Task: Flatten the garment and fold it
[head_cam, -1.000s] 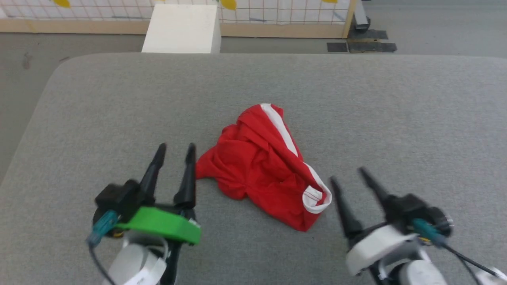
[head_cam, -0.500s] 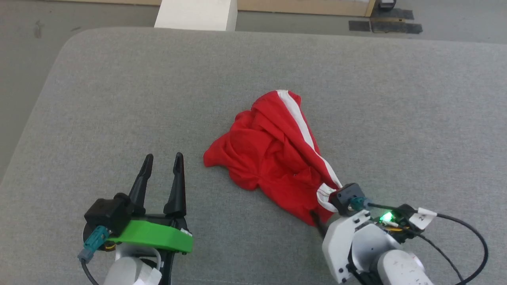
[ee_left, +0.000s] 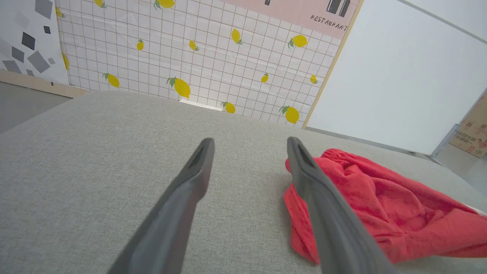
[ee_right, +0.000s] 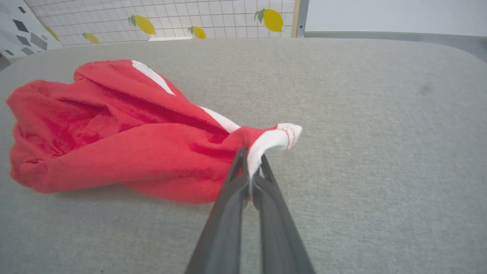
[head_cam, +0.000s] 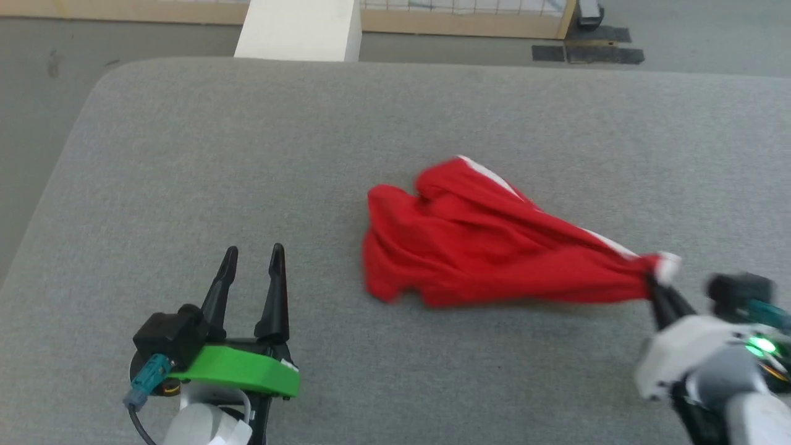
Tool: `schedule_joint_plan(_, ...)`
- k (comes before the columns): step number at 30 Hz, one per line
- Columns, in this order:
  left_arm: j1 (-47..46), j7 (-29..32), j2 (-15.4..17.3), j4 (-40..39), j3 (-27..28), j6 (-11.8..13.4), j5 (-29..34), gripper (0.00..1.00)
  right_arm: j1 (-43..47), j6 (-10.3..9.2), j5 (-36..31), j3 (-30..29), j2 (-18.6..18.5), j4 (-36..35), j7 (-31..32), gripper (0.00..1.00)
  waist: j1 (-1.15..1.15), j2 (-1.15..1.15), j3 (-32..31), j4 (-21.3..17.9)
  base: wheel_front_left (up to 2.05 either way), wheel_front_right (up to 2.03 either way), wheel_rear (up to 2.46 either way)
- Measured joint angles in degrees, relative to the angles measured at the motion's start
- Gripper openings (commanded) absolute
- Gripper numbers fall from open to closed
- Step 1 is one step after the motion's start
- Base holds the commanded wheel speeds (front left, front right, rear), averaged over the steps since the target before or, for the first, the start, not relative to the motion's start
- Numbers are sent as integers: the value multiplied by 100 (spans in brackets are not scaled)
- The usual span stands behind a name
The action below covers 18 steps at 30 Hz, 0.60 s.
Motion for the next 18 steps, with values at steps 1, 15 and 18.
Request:
schedule_joint_plan(1, 0, 0, 0, 5, -8, 0, 11, 100, 45, -1, 60, -176, -3, 52, 0, 0, 0, 0, -19, -24, 0, 0, 0)
schedule_joint_plan(15, -8, 0, -7, 130, -187, 0, 43, 100, 84, -1, 177, -1367, -3, 1035, -870, 100, 0, 0, -153, -306, 0, 0, 0)
schedule_joint_plan(18, -92, 0, -8, 203, -354, 0, 33, 100, 75, -1, 112, -1122, -8, 913, -1439, 100, 0, 0, -160, -357, 0, 0, 0)
